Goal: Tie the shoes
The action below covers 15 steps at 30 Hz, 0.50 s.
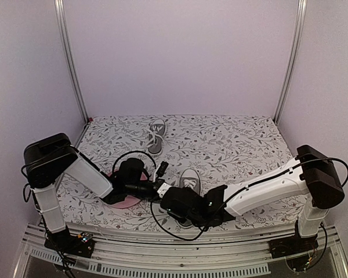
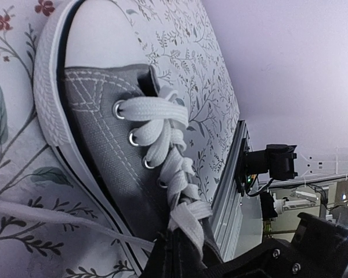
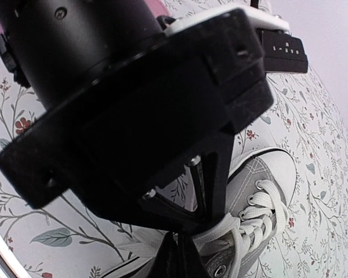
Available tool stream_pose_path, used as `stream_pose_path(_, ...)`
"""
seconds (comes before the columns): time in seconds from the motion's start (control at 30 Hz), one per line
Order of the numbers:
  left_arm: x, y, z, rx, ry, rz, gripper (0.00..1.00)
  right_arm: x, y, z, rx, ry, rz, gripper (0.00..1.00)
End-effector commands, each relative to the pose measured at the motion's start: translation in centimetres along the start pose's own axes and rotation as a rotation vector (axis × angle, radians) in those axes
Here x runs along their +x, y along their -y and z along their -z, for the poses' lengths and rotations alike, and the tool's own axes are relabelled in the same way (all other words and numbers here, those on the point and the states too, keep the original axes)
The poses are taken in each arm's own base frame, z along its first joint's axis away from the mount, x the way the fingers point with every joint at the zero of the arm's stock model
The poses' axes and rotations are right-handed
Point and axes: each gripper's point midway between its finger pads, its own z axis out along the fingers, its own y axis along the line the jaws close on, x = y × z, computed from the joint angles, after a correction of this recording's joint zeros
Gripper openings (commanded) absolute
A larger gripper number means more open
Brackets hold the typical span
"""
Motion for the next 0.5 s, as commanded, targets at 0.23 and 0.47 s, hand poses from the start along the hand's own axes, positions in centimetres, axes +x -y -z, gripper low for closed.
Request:
stream_pose_path(0.23, -0.3, -0.6, -0.2, -0.01, 0.0, -0.003, 0.0, -0.5, 3.4, 1.9, -0.348, 0.097, -0.418, 0.02)
stream_pose_path(0.47, -0.6, -0.7, 0.1, -0.015, 0.0, 0.005, 0.0, 0.1, 3.8, 3.0, -0.443, 0.116, -0.452, 0.21)
